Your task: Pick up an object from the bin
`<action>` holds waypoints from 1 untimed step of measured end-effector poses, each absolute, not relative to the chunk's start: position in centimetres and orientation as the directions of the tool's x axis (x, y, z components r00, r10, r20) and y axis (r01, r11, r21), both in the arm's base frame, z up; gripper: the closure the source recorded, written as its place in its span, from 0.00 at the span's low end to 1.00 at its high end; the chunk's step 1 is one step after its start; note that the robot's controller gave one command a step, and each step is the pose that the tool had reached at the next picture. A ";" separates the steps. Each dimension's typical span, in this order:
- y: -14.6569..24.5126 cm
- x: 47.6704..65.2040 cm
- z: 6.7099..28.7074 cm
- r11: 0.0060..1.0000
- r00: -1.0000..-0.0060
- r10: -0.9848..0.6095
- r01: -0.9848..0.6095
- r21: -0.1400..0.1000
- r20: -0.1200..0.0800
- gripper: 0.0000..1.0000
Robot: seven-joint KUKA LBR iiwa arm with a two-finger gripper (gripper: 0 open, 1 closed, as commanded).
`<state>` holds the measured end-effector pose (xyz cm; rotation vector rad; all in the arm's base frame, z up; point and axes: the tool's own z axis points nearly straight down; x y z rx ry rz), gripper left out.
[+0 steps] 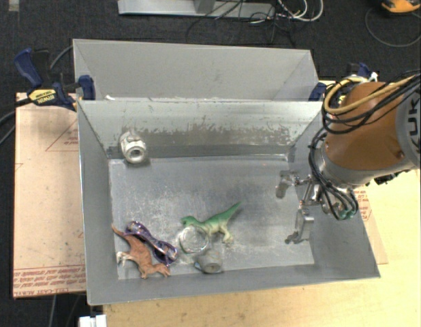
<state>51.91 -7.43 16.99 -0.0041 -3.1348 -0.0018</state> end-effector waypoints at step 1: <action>-7.4 52.1 17.4 1.000 -1.000 0.000 0.000 0.000 -0.001 0.00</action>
Offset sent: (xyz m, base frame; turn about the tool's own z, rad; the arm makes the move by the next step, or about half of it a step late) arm 0.0092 0.0881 -0.0652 -0.0244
